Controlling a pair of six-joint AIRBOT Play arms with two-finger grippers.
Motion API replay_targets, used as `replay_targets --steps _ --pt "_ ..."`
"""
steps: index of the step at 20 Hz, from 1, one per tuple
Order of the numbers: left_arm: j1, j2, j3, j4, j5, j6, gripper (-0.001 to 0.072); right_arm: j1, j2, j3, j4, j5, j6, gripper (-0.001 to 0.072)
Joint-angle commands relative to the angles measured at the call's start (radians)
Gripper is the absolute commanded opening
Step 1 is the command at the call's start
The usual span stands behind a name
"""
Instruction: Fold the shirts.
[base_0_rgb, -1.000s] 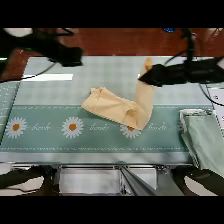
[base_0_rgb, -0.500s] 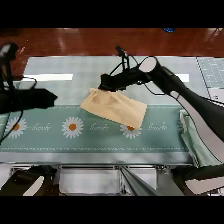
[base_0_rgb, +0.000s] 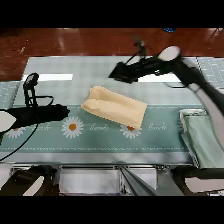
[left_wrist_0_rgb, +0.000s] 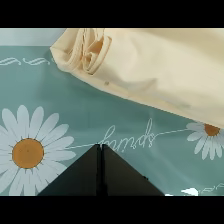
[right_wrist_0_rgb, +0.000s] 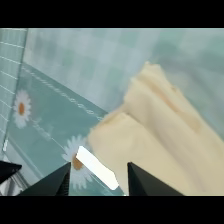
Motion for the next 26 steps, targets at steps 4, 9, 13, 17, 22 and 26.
replay_targets --steps 4,9,13,17,22,26 --pt "0.001 -0.01 -0.016 -0.016 0.045 -0.001 0.0019 -0.265 0.567 -0.46 -0.783 0.011 0.414 0.0407" --pt "0.0 -0.015 -0.016 -0.034 0.051 -0.002 0.0019 -0.266 0.621 -0.924 -0.386 -0.241 0.307 0.0407" --pt "0.0 -0.023 -0.016 -0.037 0.05 0.0 0.0019 -0.266 0.423 -0.943 0.038 -0.268 0.016 0.0408" --pt "0.0 -0.026 -0.016 -0.038 0.05 -0.001 0.0019 -0.266 0.253 -0.943 0.282 -0.236 -0.186 0.0408" --pt "0.0 -0.039 -0.016 -0.038 0.051 -0.001 0.0019 -0.168 0.106 -0.845 0.352 -0.248 -0.233 0.0387" --pt "0.0 -0.045 -0.016 -0.039 0.051 -0.001 0.0019 -0.042 -0.014 -0.621 0.331 -0.214 -0.245 0.0026"
